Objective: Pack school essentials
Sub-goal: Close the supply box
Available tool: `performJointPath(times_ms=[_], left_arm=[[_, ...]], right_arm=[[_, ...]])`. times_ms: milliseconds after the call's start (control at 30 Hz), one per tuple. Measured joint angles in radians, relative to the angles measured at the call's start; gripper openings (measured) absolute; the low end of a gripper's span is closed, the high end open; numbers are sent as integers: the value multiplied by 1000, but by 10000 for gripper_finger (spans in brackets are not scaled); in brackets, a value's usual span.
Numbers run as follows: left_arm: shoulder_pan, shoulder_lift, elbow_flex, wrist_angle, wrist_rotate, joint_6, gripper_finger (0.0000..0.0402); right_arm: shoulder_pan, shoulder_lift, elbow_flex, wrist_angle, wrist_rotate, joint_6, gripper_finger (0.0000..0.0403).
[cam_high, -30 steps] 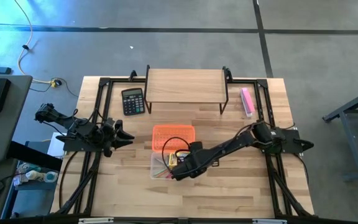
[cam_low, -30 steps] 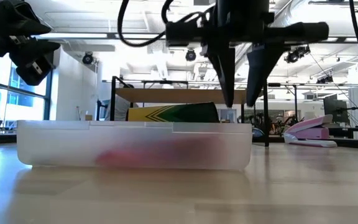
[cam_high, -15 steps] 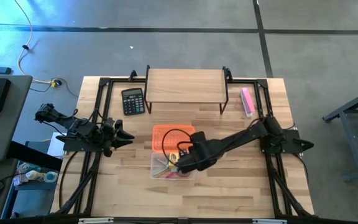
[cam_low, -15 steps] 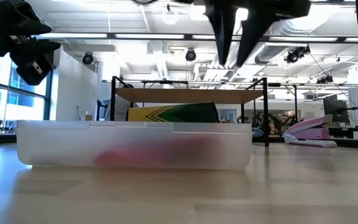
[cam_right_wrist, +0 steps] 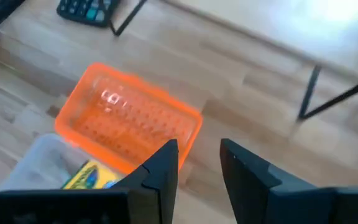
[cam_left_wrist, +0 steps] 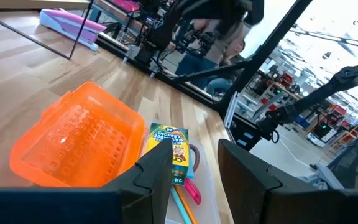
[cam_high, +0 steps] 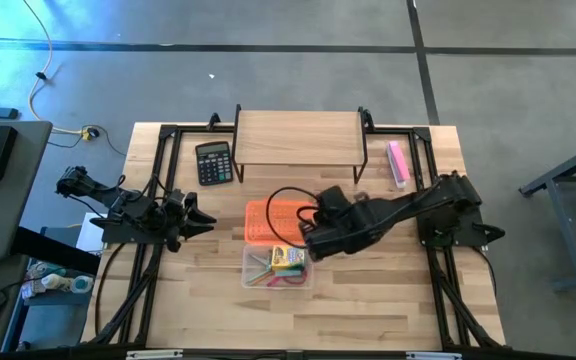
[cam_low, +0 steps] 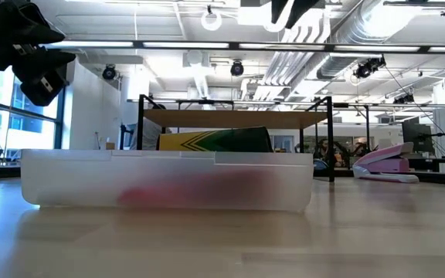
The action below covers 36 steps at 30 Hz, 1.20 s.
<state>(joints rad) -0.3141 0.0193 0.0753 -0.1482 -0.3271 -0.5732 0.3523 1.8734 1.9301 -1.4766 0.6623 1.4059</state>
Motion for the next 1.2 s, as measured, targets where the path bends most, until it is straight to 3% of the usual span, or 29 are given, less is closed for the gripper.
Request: performJointPath(times_ms=[367, 933, 1200], left_arm=[[0, 0, 0, 34, -68, -19, 117], [0, 0, 0, 273, -192, -18, 117], [0, 1, 12, 300, -218, -6, 117]], right_arm=[[-66, -123, 0, -48, 70, -283, 113], [-183, -368, 0, -53, 70, -647, 113], [-183, -399, -2, -5, 15, -840, 113]])
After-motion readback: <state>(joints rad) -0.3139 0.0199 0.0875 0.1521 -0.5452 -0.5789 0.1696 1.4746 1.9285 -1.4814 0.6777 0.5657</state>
